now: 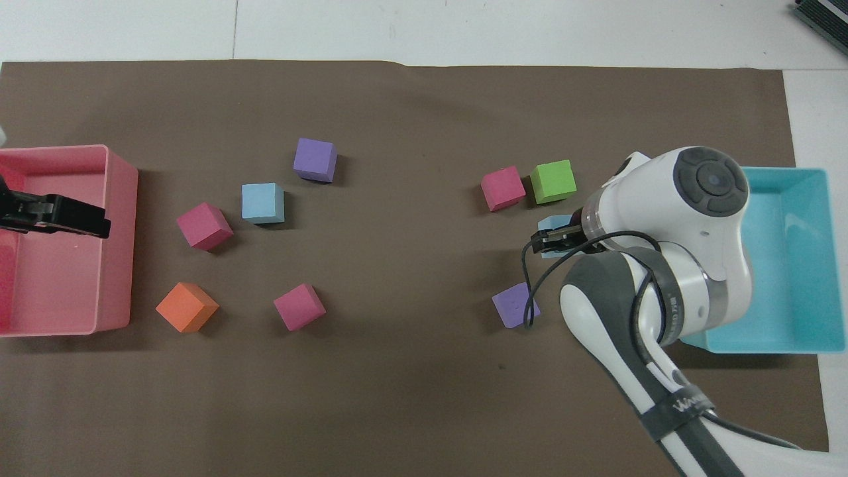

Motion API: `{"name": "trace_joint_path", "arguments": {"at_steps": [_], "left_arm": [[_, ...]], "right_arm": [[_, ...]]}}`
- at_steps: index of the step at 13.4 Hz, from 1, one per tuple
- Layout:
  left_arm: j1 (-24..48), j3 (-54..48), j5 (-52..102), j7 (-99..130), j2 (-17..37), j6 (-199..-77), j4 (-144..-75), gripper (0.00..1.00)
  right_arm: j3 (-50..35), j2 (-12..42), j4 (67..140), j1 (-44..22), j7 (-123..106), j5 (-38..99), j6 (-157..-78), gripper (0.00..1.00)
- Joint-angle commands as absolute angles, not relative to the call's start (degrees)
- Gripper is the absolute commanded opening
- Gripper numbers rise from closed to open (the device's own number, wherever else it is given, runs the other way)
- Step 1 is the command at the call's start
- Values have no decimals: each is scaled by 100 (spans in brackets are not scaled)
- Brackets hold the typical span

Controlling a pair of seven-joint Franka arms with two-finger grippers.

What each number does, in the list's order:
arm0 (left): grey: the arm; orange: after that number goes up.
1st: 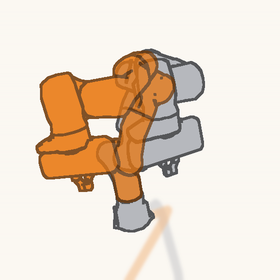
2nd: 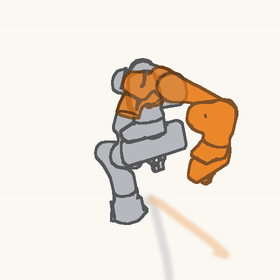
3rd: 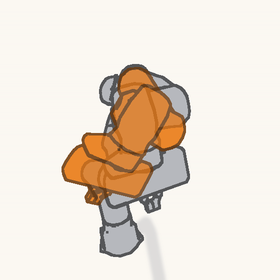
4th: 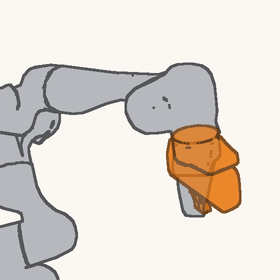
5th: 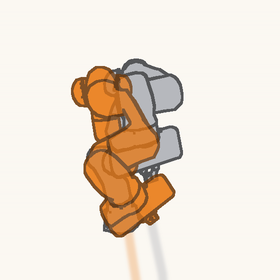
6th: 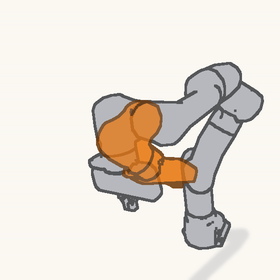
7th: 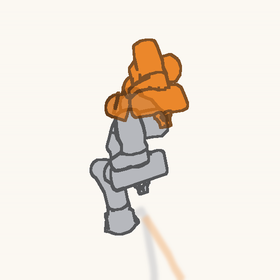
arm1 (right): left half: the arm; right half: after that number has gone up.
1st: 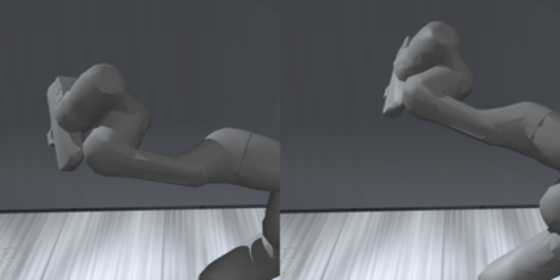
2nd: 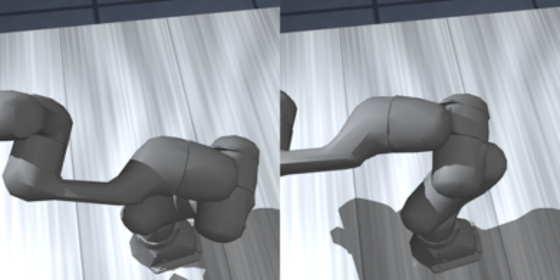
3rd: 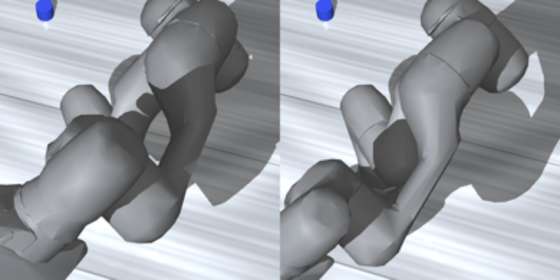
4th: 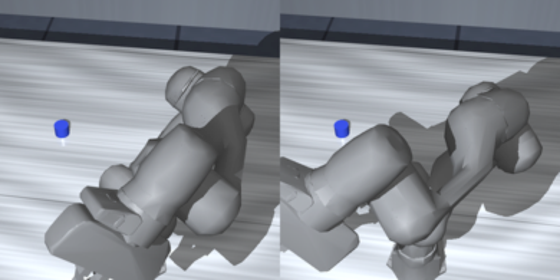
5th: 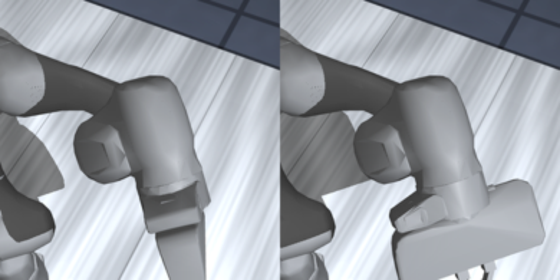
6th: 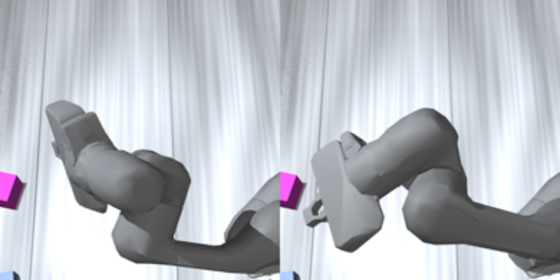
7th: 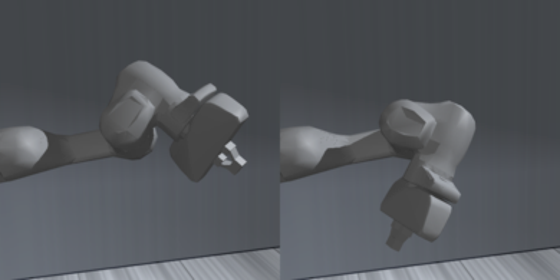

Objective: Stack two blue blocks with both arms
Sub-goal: 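Carry the light blue cube with the right gripper toward the table center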

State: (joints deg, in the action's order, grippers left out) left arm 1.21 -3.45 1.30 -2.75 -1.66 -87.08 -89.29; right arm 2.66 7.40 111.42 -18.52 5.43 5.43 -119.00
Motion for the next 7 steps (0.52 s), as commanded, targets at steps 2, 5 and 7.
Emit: {"name": "trace_joint_path", "arguments": {"at_steps": [2, 5, 7], "left_arm": [[114, -360, 62, -325, -316, -8745, -9097, 100], [114, -360, 70, -316, -316, -8754, -9097, 100], [114, -360, 79, -299, -316, -8754, -9097, 100]], "right_arm": [[246, 1405, 10303, -2416, 1431, 448, -11541, 0], [255, 1932, 9863, -2916, 2019, 457, -11487, 0], [255, 2362, 9424, -3172, 2555, 396, -11496, 0]]}}
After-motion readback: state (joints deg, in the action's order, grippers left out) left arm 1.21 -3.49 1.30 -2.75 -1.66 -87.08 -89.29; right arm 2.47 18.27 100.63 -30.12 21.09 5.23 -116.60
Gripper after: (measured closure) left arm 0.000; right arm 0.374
